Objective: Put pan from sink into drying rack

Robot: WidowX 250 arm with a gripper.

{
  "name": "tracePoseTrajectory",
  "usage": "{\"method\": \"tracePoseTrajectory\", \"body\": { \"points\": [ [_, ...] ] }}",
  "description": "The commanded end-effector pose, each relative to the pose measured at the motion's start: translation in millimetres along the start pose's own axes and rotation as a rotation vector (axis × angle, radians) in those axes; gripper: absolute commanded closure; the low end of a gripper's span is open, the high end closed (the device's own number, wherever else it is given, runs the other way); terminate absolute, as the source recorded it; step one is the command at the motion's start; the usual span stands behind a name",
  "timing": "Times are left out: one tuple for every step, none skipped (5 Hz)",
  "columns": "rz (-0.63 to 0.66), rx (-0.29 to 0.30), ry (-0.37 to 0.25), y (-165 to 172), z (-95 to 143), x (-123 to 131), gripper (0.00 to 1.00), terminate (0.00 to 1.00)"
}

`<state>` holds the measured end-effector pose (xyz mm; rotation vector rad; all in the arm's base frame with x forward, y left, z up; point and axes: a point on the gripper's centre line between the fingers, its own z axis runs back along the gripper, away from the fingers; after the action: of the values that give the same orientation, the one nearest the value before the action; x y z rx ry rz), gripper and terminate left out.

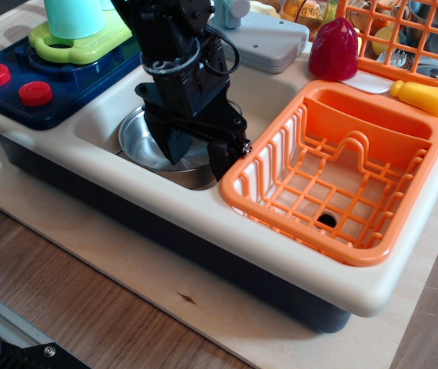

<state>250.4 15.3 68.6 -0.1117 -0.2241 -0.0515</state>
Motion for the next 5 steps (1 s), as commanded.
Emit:
{"method": "tracePoseTrajectory", "body": {
  "points": [
    [-0.006,0.002,-0.042,7,-7,-2,1.0,0.0],
    [0.0,-0.009,-0.039,10,-10,-2,1.0,0.0],
    [-0.004,0.004,-0.009,9,1,5,1.0,0.0],
    [-0.001,0.035,0.036,6,23,15,1.0,0.0],
    [0.016,0.063,0.091,2,55,27,1.0,0.0]
  ]
}}
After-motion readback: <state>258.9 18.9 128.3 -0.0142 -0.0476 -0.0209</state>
